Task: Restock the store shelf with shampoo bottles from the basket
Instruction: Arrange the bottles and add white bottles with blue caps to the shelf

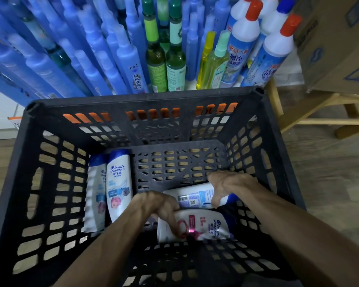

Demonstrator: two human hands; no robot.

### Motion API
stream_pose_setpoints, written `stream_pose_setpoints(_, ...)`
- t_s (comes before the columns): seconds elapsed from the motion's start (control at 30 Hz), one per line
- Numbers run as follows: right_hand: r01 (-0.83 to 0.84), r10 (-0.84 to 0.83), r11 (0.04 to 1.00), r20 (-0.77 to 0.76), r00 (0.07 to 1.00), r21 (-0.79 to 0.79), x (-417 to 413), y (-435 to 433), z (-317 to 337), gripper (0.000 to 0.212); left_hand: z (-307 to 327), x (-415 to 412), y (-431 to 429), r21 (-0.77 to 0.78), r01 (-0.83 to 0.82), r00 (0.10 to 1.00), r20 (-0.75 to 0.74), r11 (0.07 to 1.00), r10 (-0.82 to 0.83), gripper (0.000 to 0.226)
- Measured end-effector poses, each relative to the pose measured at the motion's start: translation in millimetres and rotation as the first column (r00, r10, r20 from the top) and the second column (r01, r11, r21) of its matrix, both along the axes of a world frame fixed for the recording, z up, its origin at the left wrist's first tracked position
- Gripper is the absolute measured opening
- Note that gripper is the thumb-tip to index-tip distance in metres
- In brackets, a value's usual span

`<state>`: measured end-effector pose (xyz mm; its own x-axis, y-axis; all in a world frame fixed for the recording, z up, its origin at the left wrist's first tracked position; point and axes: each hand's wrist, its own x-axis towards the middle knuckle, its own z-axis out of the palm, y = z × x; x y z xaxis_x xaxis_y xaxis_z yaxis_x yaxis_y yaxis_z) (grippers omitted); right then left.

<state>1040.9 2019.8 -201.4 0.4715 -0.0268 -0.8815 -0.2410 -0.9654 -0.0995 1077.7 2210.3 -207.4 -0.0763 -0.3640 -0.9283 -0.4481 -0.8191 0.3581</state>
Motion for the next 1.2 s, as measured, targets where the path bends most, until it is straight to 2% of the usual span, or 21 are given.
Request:
stream_pose_setpoints(0.07, 0.025, -0.025, 1.0, 0.043, 0.999, 0.001, -0.6, -2.6, 3.8, 0.062, 8.3, 11.5, -1.6, -0.029, -0.043, 0.999, 0.028, 0.999, 0.044, 0.052)
stream_pose_setpoints(0.17, 0.002, -0.002, 1.0, -0.004, 1.0, 0.029, 17.0, -2.5, 26.8, 0.06, 25.7, 32.8, -8.4, -0.07, -0.068, 0.994, 0.076, 0.995, 0.073, 0.04)
stream_pose_setpoints(0.3, 0.001, -0.006, 0.998, 0.087, 0.996, 0.06, 39.3, 7.2, 59.6, 0.054, 41.2, 53.7, -8.7, -0.063, -0.078, 0.988, 0.127, 0.995, 0.085, 0.041)
stream_pose_setpoints(0.4, 0.056, -0.07, 0.995, 0.17, 0.983, 0.085, 45.0, 12.6, 84.3, 0.044, 57.6, 68.8, 10.8, -0.058, -0.132, 0.979, 0.148, 0.99, 0.139, 0.028)
stream_pose_setpoints(0.47, 0.081, -0.094, 0.995, 0.253, 0.963, 0.062, 43.2, 17.1, 109.7, 0.041, 80.5, 73.3, 29.5, -0.089, -0.196, 0.968, 0.138, 0.976, 0.207, 0.021)
stream_pose_setpoints(0.53, 0.1, -0.096, 0.995, 0.313, 0.945, 0.001, 37.3, 22.6, 143.0, 0.041, 114.6, 73.2, 46.6, -0.117, -0.299, 0.938, 0.145, 0.947, 0.314, 0.024)
stream_pose_setpoints(0.67, 0.152, -0.11, 0.986, 0.406, 0.907, -0.072, 23.0, 35.1, 241.1, 0.041, 214.6, 62.6, 72.1, -0.138, -0.424, 0.866, 0.228, 0.895, 0.445, 0.049)
stream_pose_setpoints(0.8, 0.217, -0.153, 0.972, 0.457, 0.876, -0.089, 10.6, 48.1, 375.3, 0.05, 346.6, 45.4, 86.5, -0.157, -0.486, 0.833, 0.214, 0.86, 0.51, 0.051)
stream_pose_setpoints(0.93, 0.213, -0.138, 0.972, 0.491, 0.86, -0.101, 3.2, 58.4, 526.1, 0.046, 497.3, 34.2, 91.9, -0.177, -0.492, 0.817, 0.242, 0.852, 0.523, 0.054)
stream_pose_setpoints(1.03, 0.231, -0.149, 0.968, 0.512, 0.846, -0.1, 2.0, 63.3, 634.8, 0.044, 614.5, 31.0, 94.7, -0.202, -0.496, 0.81, 0.245, 0.845, 0.534, 0.038)
stream_pose_setpoints(1.2, 0.294, -0.204, 0.954, 0.581, 0.788, -0.063, 8.4, 60.9, 800.8, 0.051, 772.6, 41.7, 107.1, -0.258, -0.546, 0.768, 0.227, 0.797, 0.599, 0.052)
